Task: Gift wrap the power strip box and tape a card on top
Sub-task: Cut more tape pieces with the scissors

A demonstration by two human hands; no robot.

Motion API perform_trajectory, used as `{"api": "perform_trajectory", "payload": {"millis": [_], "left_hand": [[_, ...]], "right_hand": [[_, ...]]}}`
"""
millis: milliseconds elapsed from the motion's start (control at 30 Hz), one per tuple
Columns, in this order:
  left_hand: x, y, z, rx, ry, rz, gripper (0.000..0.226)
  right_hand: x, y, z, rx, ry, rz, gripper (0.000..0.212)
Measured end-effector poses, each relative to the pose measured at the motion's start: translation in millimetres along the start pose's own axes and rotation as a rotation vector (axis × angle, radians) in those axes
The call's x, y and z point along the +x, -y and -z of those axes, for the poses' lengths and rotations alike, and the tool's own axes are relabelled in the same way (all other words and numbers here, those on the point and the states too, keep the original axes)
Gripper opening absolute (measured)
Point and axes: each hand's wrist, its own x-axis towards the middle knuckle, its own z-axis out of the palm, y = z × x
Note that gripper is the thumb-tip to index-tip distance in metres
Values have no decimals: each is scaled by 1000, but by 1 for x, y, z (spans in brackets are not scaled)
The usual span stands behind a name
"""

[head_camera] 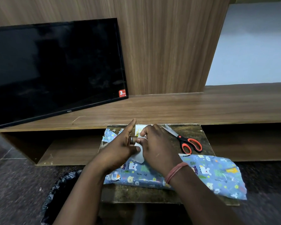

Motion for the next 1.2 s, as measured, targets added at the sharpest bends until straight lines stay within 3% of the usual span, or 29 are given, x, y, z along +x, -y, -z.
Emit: {"api": "perform_trajectory", "payload": {"millis": [233, 567, 733, 867, 967, 1200], "left_hand": [[-1, 1, -1, 52, -39, -38, 100], [-2, -2, -8, 60, -97, -80, 99], [-4, -4, -12, 73, -108, -107, 102], [2, -3, -12, 71, -110, -105, 100], [6, -7, -14, -1, -145, -131, 98], [9, -8, -18, -26, -133, -112, 96]], "right_hand": [[-4, 10, -2, -58, -10, 8, 24], [0, 11, 1, 38, -67, -41, 12], [2, 11, 4, 64, -72, -43, 29], [1, 7, 1, 71, -137, -55, 11], [-2, 2, -2, 15, -202, 1, 21], [0, -7, 5, -103, -212, 117, 11]]}}
